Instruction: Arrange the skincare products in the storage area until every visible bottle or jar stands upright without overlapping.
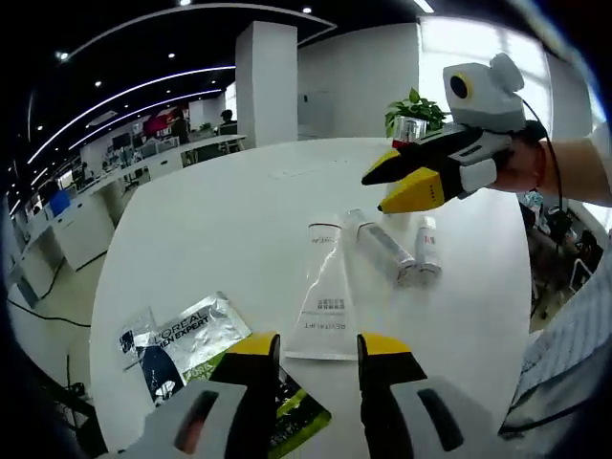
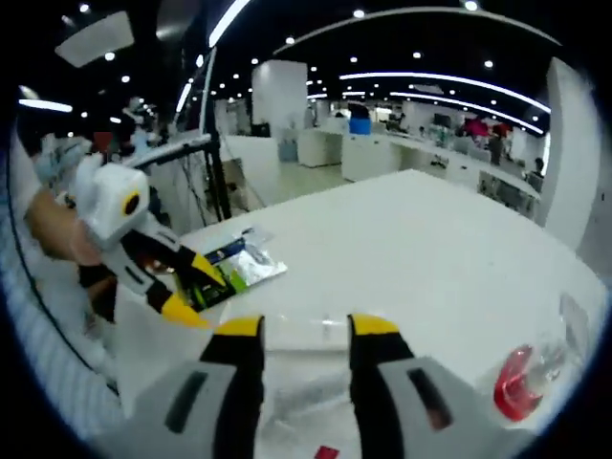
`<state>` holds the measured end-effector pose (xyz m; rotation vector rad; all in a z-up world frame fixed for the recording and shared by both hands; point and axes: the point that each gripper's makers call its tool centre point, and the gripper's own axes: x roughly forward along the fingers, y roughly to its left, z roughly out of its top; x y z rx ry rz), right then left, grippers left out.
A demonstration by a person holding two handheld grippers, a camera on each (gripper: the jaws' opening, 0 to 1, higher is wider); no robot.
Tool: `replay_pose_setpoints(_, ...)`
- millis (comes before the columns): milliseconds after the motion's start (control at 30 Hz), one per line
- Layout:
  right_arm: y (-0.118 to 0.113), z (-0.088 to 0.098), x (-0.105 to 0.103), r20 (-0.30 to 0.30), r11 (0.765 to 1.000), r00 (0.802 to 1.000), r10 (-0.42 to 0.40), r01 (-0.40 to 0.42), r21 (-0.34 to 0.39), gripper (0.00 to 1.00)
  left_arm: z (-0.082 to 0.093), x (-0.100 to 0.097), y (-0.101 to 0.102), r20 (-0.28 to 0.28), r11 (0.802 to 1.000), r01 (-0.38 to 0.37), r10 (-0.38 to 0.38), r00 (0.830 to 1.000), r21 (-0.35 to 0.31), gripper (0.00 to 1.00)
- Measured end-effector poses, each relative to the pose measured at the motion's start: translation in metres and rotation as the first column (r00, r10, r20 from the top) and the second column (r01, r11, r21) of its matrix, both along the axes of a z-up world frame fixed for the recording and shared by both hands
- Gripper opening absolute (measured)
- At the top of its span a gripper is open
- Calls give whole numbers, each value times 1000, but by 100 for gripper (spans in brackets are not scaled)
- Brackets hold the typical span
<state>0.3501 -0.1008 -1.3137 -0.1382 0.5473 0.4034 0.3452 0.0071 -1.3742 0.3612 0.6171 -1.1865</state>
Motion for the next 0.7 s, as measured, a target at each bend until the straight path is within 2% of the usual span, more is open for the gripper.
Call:
replay_pose_setpoints(167,6,-9,7,-64,990,993,103,-108,-93,34,-2,3,8,-14,1000,-22,22,1000,-3,33)
replay_pose_setpoints(233,10,-17,10,-106,975,982,159,-173,-142,34,-5,3,9,-32,999,-34,33,999,-4,33)
replay_pose_setpoints(333,8,-29,15,-160,937,966,202,-238,-254,33,-7,1,8,-48,999,-36,35,998,-6,33)
replay_pose_setpoints(367,6,-32,16,-169,927,965,202,-244,-284,30,-8,0,7,-51,999,-36,35,998,-6,33)
replay_pose_setpoints(400,6,-37,19,-183,905,958,222,-272,-328,28,-10,-1,6,-52,999,-35,35,998,-4,33)
replay_pose_setpoints(433,6,-41,20,-198,892,952,232,-289,-346,26,-11,-3,5,-52,999,-33,33,998,-2,33)
replay_pose_setpoints(467,7,-45,21,-214,889,946,241,-304,-343,25,-11,-3,4,-54,1000,-30,30,998,-1,33)
replay_pose_setpoints(600,1,-58,22,-292,839,917,272,-375,-396,21,-13,-4,3,-58,1000,-22,22,998,2,33)
replay_pose_setpoints(633,-1,-62,22,-310,820,909,278,-393,-417,21,-13,-4,3,-57,1000,-20,21,998,4,33)
replay_pose_setpoints(667,3,-64,20,-332,810,891,310,-431,-397,19,-13,-3,3,-55,1000,-21,21,998,5,33)
replay_pose_setpoints(700,5,-62,21,-335,815,887,318,-437,-381,19,-13,-2,3,-56,1000,-23,23,998,4,33)
